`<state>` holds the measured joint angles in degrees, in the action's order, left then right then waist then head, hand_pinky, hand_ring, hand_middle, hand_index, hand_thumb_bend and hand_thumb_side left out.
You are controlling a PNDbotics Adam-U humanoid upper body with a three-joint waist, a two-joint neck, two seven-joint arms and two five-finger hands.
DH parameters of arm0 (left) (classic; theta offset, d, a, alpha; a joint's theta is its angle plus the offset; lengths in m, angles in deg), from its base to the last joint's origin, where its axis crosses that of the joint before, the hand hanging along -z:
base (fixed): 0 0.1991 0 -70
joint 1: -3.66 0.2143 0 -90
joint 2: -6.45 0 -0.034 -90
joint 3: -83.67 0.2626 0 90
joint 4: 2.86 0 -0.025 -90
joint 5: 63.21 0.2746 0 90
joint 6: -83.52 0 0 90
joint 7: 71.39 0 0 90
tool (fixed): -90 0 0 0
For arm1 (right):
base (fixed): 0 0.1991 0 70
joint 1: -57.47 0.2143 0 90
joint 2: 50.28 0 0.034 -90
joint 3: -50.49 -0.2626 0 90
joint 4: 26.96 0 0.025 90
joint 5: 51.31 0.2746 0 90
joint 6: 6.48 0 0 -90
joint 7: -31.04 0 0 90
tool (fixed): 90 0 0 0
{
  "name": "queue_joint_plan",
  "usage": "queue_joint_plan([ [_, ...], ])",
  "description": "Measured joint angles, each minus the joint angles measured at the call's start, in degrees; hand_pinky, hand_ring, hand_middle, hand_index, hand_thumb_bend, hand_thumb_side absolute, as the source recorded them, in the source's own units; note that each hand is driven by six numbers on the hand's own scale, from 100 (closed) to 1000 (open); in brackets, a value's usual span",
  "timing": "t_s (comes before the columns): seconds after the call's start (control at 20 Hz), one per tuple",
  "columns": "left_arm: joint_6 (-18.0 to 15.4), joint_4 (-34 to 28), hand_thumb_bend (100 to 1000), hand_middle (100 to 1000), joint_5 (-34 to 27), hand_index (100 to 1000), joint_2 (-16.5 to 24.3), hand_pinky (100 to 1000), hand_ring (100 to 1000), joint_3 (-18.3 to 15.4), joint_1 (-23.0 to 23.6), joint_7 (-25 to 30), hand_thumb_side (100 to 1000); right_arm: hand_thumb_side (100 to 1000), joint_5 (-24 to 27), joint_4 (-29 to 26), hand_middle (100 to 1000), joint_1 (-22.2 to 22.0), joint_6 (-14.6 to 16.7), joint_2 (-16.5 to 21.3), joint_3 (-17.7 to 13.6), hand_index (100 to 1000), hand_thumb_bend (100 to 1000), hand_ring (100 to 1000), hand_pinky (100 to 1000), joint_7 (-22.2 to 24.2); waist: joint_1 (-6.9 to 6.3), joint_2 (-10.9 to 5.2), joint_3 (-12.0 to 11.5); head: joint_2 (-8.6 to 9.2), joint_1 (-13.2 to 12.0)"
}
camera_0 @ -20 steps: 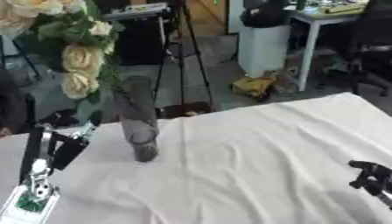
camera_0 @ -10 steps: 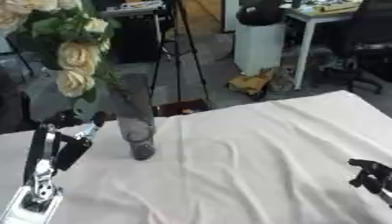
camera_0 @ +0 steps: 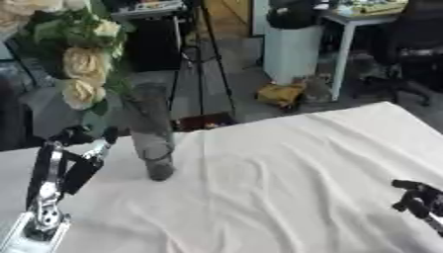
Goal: Arrange flowers into the vase.
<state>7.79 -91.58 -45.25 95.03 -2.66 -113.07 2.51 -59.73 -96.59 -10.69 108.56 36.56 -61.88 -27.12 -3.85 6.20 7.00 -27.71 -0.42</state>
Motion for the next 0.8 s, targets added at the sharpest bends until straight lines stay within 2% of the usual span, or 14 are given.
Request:
queue_joint_plan([
  [0.3, -0.2, 0.0, 630, 592, -0.1, 781, 0.0, 552, 763, 0.0, 0.2, 0.1, 805, 750, 0.0, 0.0, 434, 0.0, 0.0, -0.1, 0.1, 827, 651, 978, 691, 0.0, 0.10, 0.00, -0.6, -0.01, 0.1],
  [0.8, -0.9, -0.6, 609, 591, -0.6, 781, 0.0, 549, 762, 0.0, 0.6, 0.1, 814, 747, 0.0, 0.0, 433, 0.0, 0.0, -0.1, 0.1, 826, 652, 978, 691, -0.1, 0.12, 0.00, 0.0, -0.02, 0.4],
])
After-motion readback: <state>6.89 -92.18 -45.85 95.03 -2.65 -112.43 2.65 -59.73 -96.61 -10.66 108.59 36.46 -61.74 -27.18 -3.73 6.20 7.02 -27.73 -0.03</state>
